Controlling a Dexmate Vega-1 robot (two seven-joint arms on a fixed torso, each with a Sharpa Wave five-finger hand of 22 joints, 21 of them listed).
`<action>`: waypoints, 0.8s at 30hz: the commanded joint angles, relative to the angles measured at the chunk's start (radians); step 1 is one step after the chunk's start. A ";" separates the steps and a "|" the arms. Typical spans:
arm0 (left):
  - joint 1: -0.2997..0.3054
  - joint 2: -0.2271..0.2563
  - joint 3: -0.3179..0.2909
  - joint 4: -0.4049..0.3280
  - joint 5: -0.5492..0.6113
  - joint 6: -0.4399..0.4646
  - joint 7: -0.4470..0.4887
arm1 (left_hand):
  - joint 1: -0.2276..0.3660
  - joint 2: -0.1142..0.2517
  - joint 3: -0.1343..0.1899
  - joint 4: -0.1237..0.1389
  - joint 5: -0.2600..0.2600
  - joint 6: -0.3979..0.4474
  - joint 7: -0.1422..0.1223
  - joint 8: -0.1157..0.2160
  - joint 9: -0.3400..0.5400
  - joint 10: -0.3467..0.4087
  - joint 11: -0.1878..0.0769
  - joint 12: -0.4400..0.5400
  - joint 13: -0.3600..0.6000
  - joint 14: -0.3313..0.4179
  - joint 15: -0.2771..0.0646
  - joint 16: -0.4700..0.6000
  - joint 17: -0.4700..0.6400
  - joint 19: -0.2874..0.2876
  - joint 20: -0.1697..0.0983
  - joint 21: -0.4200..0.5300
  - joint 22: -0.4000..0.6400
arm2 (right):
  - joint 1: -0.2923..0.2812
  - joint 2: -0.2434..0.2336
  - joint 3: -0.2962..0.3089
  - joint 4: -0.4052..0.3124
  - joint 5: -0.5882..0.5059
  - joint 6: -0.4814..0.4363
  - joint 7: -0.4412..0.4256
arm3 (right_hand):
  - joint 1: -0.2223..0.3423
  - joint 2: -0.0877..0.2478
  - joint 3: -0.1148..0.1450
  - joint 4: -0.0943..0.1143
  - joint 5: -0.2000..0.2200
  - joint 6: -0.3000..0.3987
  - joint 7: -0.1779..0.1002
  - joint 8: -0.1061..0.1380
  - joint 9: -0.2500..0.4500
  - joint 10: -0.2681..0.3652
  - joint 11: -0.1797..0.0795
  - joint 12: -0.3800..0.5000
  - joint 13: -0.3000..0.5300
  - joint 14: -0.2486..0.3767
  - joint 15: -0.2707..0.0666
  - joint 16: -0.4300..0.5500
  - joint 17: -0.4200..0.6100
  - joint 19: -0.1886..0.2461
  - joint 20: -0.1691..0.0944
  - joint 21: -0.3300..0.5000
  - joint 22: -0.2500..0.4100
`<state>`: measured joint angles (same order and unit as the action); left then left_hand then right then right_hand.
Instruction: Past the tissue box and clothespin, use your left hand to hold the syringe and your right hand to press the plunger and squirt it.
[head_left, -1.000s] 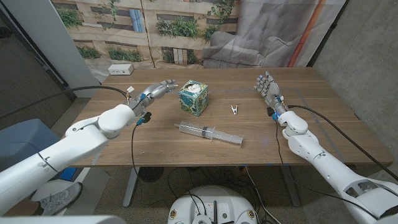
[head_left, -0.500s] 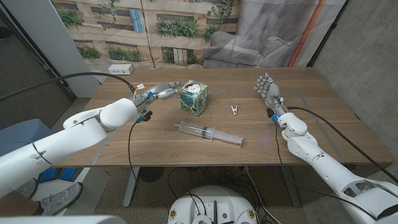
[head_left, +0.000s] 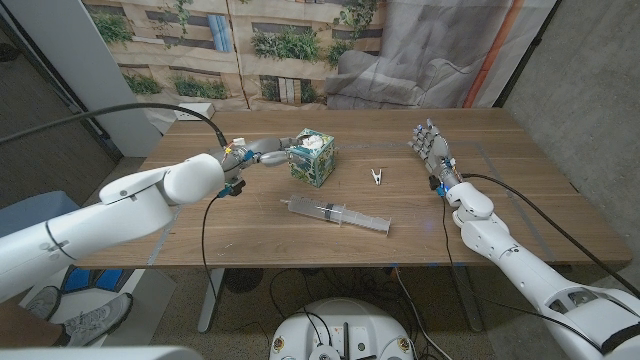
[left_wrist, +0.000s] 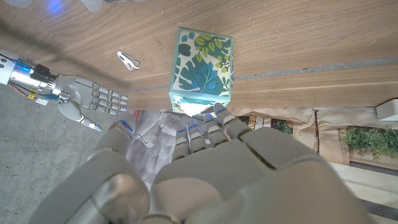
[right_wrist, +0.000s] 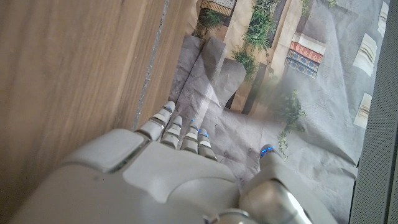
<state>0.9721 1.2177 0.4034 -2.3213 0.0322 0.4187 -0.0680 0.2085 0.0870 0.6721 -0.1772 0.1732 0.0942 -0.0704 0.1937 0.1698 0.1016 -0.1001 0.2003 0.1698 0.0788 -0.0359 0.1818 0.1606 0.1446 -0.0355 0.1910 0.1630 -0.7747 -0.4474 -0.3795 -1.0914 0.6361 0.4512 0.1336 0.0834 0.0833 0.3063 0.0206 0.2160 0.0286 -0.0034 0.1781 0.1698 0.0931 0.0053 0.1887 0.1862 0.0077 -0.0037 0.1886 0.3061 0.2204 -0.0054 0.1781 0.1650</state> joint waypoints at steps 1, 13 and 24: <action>-0.052 0.049 0.039 -0.086 0.125 0.083 -0.141 | 0.020 -0.012 0.001 -0.013 0.000 -0.006 -0.009 -0.001 0.005 0.008 -0.008 -0.005 0.005 0.010 -0.068 -0.003 0.004 0.004 -0.081 -0.005 0.002 | 0.008 0.017 -0.004 0.038 0.009 0.012 0.019 | -0.006 -0.002 0.005 -0.002 0.002 0.002 -0.002 0.005 0.004 0.004 0.003 0.003 0.002 -0.004 0.003 0.006 0.000 0.002 0.000 0.008 0.002; -0.140 0.037 0.104 -0.102 0.247 0.062 -0.317 | 0.095 -0.079 -0.012 -0.019 0.003 0.011 -0.031 0.015 0.005 0.060 -0.030 0.001 0.006 0.052 -0.095 0.003 0.005 0.058 -0.095 0.005 0.003 | 0.003 0.013 -0.002 0.035 0.010 0.014 0.021 | -0.006 -0.001 0.007 -0.004 0.001 -0.002 -0.005 0.004 0.004 0.001 0.000 0.002 0.002 -0.005 0.003 0.007 -0.006 0.000 0.002 0.008 0.002; -0.219 -0.019 0.186 -0.091 0.386 0.010 -0.516 | 0.159 -0.138 -0.028 -0.017 0.005 -0.008 -0.021 0.011 0.005 0.077 -0.043 -0.007 0.006 0.082 -0.109 0.000 0.005 0.030 -0.099 -0.012 0.003 | -0.005 0.013 0.004 0.032 0.013 0.015 0.010 | -0.004 0.000 0.010 -0.008 0.000 -0.003 -0.007 0.004 0.004 0.000 -0.002 0.002 0.002 -0.004 0.003 0.007 -0.011 -0.001 0.002 0.008 0.002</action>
<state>0.8268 1.2360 0.5205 -2.4129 0.2923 0.4707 -0.4025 0.3522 -0.0464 0.6488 -0.1922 0.1732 0.0938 -0.0905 0.2011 0.1698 0.1696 -0.1430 0.1957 0.1720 0.1521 -0.0376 0.1818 0.1605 0.1808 -0.0379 0.1810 0.1631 -0.7733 -0.4340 -0.3806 -1.0583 0.6459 0.4638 0.1501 0.0834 0.0832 0.3105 0.0165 0.2160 0.0285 -0.0034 0.1781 0.1697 0.0931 0.0053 0.1887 0.1862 0.0039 0.0001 0.1885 0.2930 0.2204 -0.0053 0.1781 0.1650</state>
